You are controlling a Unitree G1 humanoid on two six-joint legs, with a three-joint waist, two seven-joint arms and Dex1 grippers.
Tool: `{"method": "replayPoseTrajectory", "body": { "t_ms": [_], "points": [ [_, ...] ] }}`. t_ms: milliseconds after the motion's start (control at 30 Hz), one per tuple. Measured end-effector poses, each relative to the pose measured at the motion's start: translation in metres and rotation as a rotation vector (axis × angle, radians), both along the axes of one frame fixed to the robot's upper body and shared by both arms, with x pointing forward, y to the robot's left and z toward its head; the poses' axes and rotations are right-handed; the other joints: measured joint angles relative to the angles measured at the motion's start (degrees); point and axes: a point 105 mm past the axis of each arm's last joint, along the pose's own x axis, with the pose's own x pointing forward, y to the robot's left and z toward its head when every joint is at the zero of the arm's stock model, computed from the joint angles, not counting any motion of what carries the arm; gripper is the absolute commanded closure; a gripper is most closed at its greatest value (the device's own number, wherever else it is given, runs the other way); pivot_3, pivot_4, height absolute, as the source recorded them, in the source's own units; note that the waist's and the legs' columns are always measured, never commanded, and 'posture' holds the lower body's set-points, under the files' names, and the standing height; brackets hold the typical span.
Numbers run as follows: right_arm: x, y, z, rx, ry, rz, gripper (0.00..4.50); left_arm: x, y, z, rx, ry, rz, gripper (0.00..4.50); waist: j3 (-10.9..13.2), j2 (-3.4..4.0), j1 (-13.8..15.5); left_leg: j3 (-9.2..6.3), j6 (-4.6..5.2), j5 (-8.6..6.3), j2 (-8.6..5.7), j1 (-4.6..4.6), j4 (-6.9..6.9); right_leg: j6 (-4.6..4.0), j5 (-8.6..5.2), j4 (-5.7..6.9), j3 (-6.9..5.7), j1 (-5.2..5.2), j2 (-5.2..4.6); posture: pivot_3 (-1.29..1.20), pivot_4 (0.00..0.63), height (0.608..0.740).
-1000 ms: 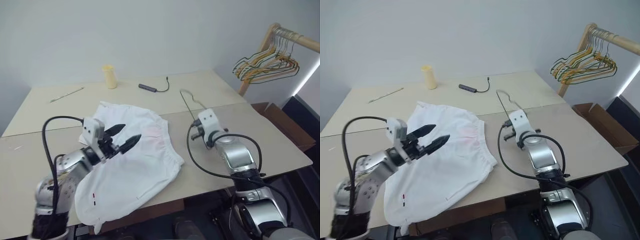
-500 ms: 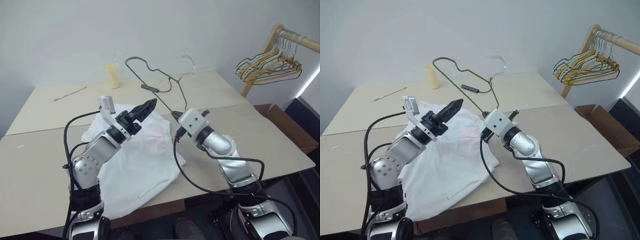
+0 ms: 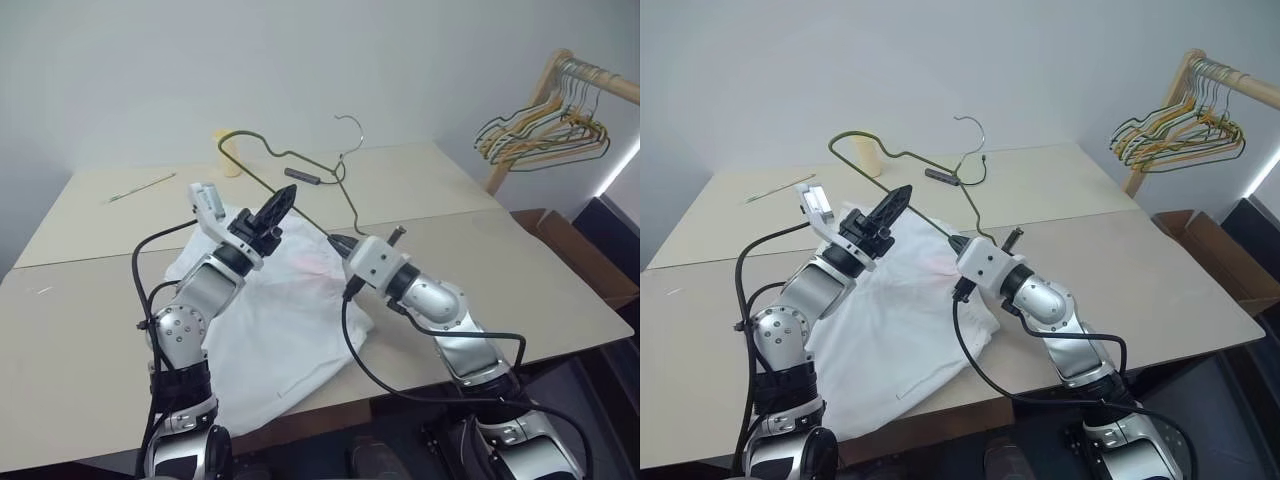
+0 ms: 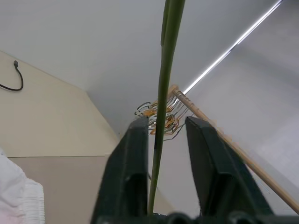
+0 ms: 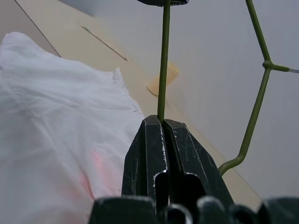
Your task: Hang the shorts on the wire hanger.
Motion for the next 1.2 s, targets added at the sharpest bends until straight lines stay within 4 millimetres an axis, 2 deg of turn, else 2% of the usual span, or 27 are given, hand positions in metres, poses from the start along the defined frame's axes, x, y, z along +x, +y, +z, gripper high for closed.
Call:
{"method": "replayPoseTrajectory", "body": {
  "t_ms": [67,167,467,567,667,733,867,933,967,1033,1100,1200],
  "points": [
    [0.000,0.000,0.001,-0.001,-0.002,0.002,4.50,0.001,0.001,-0.002,0.017,0.005,0.010,4.46,0.0,0.00,0.0,0.00,0.00,0.00,0.00,0.00,0.00,0.00,0.00,0.00,0.00,0.00,0.01,-0.15,0.000,0.740],
    [0.001,-0.001,-0.001,-0.022,-0.004,-0.009,3.77,0.002,-0.002,-0.003,0.059,-0.005,0.016,4.50,0.0,0.00,0.1,0.01,0.00,0.00,-0.01,0.00,0.00,0.00,0.00,-0.01,0.00,0.00,0.00,-0.15,0.000,0.740],
    [0.001,-0.002,-0.004,-0.054,-0.007,-0.014,0.69,0.007,0.003,-0.003,0.165,-0.064,0.103,4.50,0.0,0.00,0.0,0.03,0.00,0.00,-0.01,0.00,-0.02,-0.01,0.00,-0.03,0.00,0.00,0.02,-0.15,0.000,0.740],
    [-0.002,-0.003,-0.004,0.015,0.095,0.042,0.69,0.005,0.010,0.001,0.274,-0.152,0.101,4.50,0.0,0.01,0.0,0.02,0.00,0.00,0.00,-0.01,-0.02,-0.01,-0.01,-0.03,-0.01,0.00,0.03,-0.15,0.000,0.740],
    [-0.006,-0.013,0.006,0.139,0.237,0.104,0.69,0.000,0.022,0.004,0.384,-0.233,0.080,4.50,0.0,0.01,0.0,0.01,0.00,0.00,0.01,-0.02,-0.03,-0.01,-0.01,-0.05,-0.01,0.00,0.02,-0.15,0.000,0.740],
    [-0.013,-0.024,0.011,0.185,0.408,0.194,0.69,-0.009,0.032,0.006,0.449,-0.294,0.003,4.50,0.1,0.07,0.0,0.02,0.01,0.00,0.02,-0.03,-0.02,-0.01,-0.01,-0.05,-0.02,-0.02,0.00,-0.15,0.000,0.740],
    [-0.029,-0.047,0.018,0.143,0.686,0.352,0.69,-0.037,0.051,0.032,0.387,-0.444,-0.167,4.50,0.2,0.11,0.1,0.04,0.03,-0.01,0.09,0.00,-0.07,-0.02,-0.05,-0.10,-0.09,-0.03,0.03,-0.16,0.000,0.740],
    [-0.035,-0.048,0.016,0.144,0.794,0.434,0.69,-0.049,0.054,0.044,0.313,-0.506,-0.253,4.50,0.2,0.10,0.1,0.06,0.03,-0.01,0.14,0.01,-0.07,-0.03,-0.09,-0.09,-0.10,-0.03,0.08,-0.14,0.000,0.740],
    [-0.038,-0.048,0.014,0.158,0.854,0.480,0.69,-0.055,0.055,0.051,0.273,-0.535,-0.294,4.50,0.2,0.10,0.1,0.07,0.03,-0.01,0.14,0.01,-0.06,0.28,-0.27,-0.09,-0.10,-0.02,0.10,-0.14,0.000,0.740],
    [-0.042,-0.046,0.005,0.173,0.955,0.557,0.69,-0.060,0.056,0.059,0.236,-0.572,-0.343,4.50,0.2,0.10,0.1,0.08,0.03,-0.01,0.14,0.02,-0.06,0.39,-0.34,-0.07,-0.09,-0.02,0.10,-0.14,0.000,0.740],
    [-0.044,-0.041,0.000,0.187,1.019,0.616,0.69,-0.062,0.058,0.062,0.224,-0.586,-0.368,4.50,0.2,0.12,0.0,0.09,0.03,-0.01,0.13,0.01,-0.05,0.39,-0.33,-0.04,-0.07,-0.03,0.09,-0.14,0.000,0.740],
    [-0.038,-0.027,0.002,0.211,1.033,0.664,0.69,-0.062,0.058,0.060,0.206,-0.583,-0.380,4.50,0.2,0.14,-0.1,0.07,0.03,-0.01,0.14,-0.02,-0.05,0.37,-0.32,-0.01,-0.03,-0.09,0.10,-0.14,0.000,0.740]
  ]
}}
